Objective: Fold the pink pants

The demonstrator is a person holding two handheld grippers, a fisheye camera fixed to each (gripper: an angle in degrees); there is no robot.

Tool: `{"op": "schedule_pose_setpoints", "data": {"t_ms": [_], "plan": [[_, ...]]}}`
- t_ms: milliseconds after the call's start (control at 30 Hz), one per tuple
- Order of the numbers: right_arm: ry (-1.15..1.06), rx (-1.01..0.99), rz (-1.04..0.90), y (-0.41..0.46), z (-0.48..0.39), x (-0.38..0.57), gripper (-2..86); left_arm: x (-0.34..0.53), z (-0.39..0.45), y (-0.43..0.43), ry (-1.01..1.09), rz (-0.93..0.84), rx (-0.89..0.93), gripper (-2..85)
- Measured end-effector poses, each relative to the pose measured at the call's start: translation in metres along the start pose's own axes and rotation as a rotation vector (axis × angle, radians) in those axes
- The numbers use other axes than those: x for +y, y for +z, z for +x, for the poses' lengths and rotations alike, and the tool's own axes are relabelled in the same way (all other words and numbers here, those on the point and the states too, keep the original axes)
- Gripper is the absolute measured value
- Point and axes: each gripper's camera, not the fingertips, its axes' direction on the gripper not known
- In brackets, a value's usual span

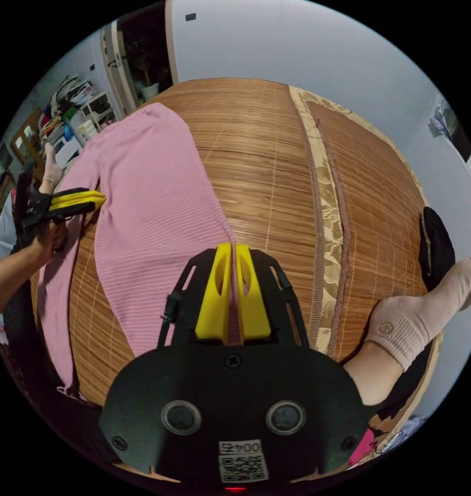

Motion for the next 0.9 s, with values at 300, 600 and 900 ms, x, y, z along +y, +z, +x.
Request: {"op": "schedule_pose_setpoints", "data": {"t_ms": [300, 600, 900], "plan": [[0.09, -0.106, 0.004, -0.016, 0.022, -0.001, 10.0, -0.006, 0.008, -0.005, -0.002, -0.001, 0.007, 3.4], [0.043, -0.021, -0.078, -0.024, 0.025, -0.001, 11.4, -0.008, 0.019, -0.013, 0.001, -0.001, 0.002, 3.3], [-0.264, -0.255, 0.021, -0.049, -0.026, -0.009, 11.8, -0.009, 0.029, -0.025, -0.003, -0.001, 0.01, 3.1]]}}
